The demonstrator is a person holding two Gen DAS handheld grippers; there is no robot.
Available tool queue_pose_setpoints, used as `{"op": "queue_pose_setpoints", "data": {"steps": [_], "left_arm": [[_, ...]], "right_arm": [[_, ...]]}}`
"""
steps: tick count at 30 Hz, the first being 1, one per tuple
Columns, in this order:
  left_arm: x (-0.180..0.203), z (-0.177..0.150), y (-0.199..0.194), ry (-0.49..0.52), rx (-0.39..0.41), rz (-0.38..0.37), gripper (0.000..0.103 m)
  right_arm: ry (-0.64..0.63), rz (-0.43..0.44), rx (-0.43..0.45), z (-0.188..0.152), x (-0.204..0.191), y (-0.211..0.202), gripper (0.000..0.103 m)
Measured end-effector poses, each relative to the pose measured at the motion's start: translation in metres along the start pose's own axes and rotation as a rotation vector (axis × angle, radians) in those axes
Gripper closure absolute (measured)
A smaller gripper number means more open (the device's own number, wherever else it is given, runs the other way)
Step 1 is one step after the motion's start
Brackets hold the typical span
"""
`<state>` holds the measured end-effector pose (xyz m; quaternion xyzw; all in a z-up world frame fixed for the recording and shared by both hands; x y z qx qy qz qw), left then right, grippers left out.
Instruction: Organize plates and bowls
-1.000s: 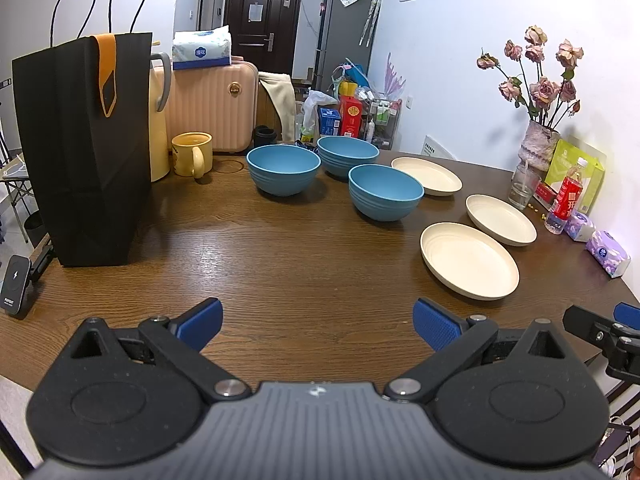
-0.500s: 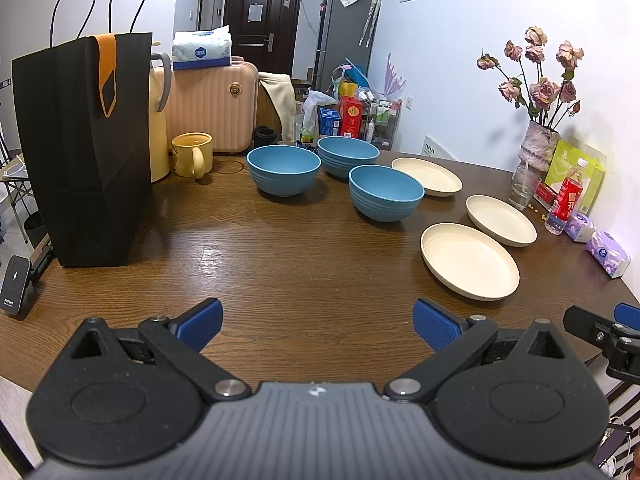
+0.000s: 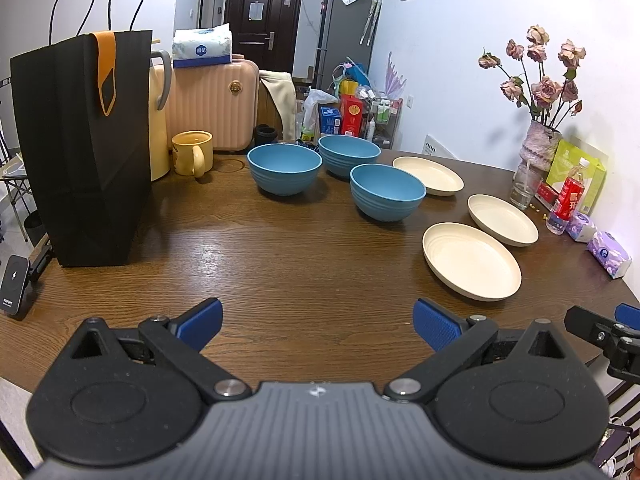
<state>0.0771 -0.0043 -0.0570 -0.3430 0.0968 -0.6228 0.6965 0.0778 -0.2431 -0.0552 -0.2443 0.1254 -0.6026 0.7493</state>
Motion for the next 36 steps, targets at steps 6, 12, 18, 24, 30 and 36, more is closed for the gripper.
{"op": "queue_pose_setpoints", "data": {"steps": [6,12,18,24,30,36], "left_arm": [[-0.001,0.001,0.003,-0.002,-0.003,0.001,0.000],[-0.001,0.001,0.003,-0.002,-0.003,0.000,0.000],[-0.002,0.002,0.003,-0.004,-0.003,0.000,0.000],[-0.003,0.001,0.004,-0.004,-0.005,-0.002,0.000],[-0.003,0.001,0.005,-0.001,-0.006,-0.004,0.000],[-0.003,0.002,0.008,0.000,-0.007,-0.004,0.000]], "right_arm": [[0.000,-0.001,-0.002,0.000,0.000,0.000,0.000],[0.000,0.000,-0.003,0.000,0.000,0.002,0.000],[0.000,-0.002,-0.004,0.000,0.002,0.000,0.000],[0.002,-0.003,-0.007,-0.003,0.006,0.002,0.000],[0.005,-0.007,-0.011,-0.008,0.007,0.017,0.000],[0.011,-0.018,-0.014,-0.003,0.003,0.023,0.000]]}}
Point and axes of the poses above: each gripper's, at about its wrist camera, not at the fingertips, and y roughly the way its jaws point, x to its right, z to its top, the point moved 10 cm from there along y, roughly the way its jaws point, and after that the axes turned 14 degrees about -y, right-handed, at the moved point
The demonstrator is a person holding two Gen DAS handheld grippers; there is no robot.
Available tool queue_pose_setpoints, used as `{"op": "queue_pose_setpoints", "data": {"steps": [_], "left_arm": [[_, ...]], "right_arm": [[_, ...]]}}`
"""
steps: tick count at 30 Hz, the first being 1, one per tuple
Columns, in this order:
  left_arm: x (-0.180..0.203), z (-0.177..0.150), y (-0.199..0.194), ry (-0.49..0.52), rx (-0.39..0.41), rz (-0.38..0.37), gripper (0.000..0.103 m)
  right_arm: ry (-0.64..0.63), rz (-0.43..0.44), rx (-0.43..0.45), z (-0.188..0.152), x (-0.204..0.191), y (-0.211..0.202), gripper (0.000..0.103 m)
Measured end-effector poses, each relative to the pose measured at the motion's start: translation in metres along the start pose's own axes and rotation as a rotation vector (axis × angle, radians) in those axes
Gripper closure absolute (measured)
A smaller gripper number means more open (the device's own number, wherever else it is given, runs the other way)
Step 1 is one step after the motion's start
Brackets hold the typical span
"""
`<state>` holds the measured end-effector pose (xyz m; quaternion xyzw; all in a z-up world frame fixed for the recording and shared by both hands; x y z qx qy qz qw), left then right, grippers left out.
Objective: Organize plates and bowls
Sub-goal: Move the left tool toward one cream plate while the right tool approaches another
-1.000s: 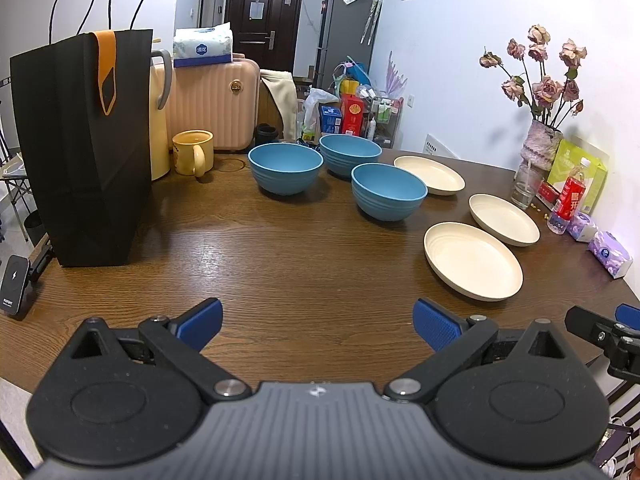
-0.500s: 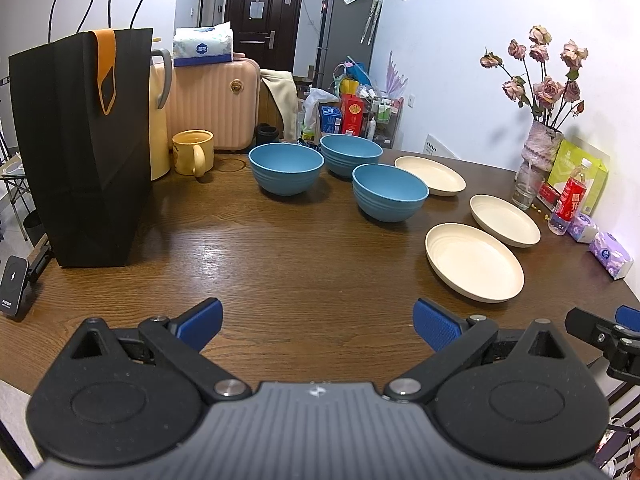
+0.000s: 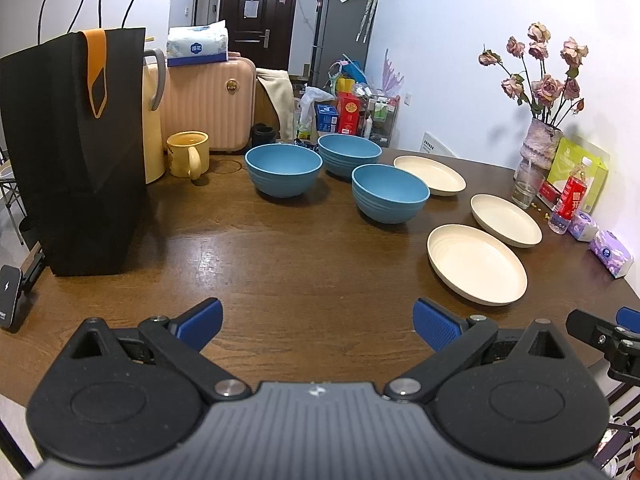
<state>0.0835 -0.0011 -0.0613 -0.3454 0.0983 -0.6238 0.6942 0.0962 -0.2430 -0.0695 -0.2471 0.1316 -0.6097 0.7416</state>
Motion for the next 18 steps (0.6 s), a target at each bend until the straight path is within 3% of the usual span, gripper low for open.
{"op": "queue_pose_setpoints", "data": {"steps": [10,18], "left_arm": [[-0.005,0.026,0.032,0.015,-0.013,-0.013,0.000],[-0.010,0.033,0.057,0.036,-0.067,-0.046,0.000]], "right_arm": [[0.018,-0.023,-0.010,0.011,-0.010,0.018,0.000],[0.044,-0.084,-0.072,0.014,-0.012,0.035,0.000]]}}
Point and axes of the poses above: each gripper's, at about its wrist camera, not at the fingertips, and y roughly the way its jaws point, x to its right, z to its top, the point moved 10 cm from there along y, roughly the way its jaws point, and after that the axes turned 14 degrees about -y, right-handed, at the moved point
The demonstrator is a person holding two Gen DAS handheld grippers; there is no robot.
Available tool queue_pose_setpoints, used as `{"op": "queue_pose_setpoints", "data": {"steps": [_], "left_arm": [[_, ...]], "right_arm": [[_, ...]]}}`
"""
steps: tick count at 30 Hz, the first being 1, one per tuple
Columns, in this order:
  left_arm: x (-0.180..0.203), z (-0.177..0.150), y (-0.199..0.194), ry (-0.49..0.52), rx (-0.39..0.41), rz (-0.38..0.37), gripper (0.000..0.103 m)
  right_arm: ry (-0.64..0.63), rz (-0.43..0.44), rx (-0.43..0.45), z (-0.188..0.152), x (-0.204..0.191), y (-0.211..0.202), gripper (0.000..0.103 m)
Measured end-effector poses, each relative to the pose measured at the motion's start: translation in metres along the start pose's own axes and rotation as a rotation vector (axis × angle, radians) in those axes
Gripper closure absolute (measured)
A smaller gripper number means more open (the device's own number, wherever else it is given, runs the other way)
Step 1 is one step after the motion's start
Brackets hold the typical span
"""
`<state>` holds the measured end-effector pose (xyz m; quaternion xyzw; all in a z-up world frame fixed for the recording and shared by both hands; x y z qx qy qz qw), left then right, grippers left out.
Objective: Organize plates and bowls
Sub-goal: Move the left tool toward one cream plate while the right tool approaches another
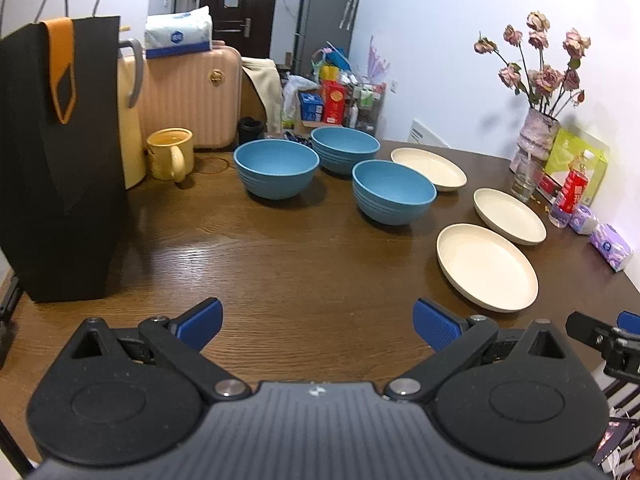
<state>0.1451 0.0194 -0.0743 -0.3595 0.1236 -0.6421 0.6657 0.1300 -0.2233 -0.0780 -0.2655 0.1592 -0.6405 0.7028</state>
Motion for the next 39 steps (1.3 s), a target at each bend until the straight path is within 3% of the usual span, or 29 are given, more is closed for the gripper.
{"op": "queue_pose_setpoints", "data": {"steps": [17,26,39], "left_arm": [[0.023,0.010,0.044,-0.011,-0.052,0.007,0.000],[0.062,0.027,0.082,-0.068,-0.061,0.042,0.000],[0.117,0.024,0.143,-0.087,-0.121,0.104,0.000]], "right_arm": [[0.031,-0.021,-0.075,0.012,0.027,0.041,0.000],[0.026,0.057,-0.132,0.030,0.068,0.096,0.000],[0.027,0.134,-0.253,0.018,0.119,0.170,0.000]]}}
Point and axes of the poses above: each gripper's, at about its wrist camera, not at the fingertips, and y roughly the way its jaws point, x to its right, z to its top, the point moved 10 cm from there along y, roughly the way its jaws point, and after that the axes turned 14 degrees about -y, right-handed, at the moved point
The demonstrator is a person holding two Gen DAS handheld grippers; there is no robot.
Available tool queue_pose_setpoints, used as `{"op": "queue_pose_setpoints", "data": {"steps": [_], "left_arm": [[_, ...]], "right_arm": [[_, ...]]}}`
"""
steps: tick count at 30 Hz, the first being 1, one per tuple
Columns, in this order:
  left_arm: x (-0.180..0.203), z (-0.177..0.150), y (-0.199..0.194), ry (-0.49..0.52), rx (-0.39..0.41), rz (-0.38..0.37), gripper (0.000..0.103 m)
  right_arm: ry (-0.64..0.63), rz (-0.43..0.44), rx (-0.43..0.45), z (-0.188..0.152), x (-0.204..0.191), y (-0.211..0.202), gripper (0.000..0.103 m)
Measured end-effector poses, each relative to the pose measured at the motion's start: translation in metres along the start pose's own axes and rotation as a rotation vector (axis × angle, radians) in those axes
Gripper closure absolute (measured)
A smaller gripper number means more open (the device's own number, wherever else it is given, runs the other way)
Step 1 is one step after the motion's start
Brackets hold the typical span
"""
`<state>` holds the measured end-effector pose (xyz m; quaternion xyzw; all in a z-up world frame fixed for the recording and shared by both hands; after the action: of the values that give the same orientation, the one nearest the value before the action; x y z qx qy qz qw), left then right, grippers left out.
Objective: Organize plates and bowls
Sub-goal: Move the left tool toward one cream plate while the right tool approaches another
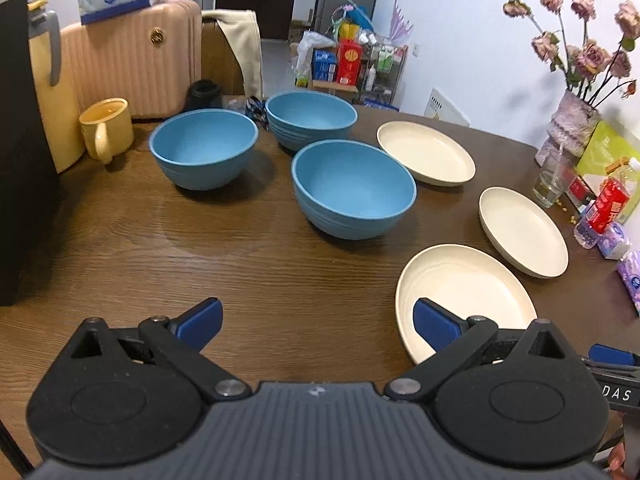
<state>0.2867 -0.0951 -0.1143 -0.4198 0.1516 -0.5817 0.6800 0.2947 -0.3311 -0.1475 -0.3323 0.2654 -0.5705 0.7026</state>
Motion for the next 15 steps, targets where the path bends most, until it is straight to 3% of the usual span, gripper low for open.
{"op": "queue_pose_setpoints", "data": {"steps": [7,15], "left_arm": [[0.026,-0.008,0.037,-0.025,-0.092,0.041,0.000],[0.043,-0.019,0.070,-0.049,-0.179,0.094,0.000]], "right_arm": [[0.055,0.029,-0.080,-0.005,0.038,0.031,0.001],[0.070,0.093,-0.138,0.000,0.055,0.060,0.002]]}}
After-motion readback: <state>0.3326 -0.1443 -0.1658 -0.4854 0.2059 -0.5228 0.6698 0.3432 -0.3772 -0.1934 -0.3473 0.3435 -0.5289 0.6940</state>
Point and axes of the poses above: each gripper's, at about its wrist camera, not at the fingertips, and y roughly the way its jaws point, x to its right, z to its top, the point moved 10 cm from there along y, roughly the way its jaws point, and after that the axes turned 14 degrees about -y, right-handed, at the moved point
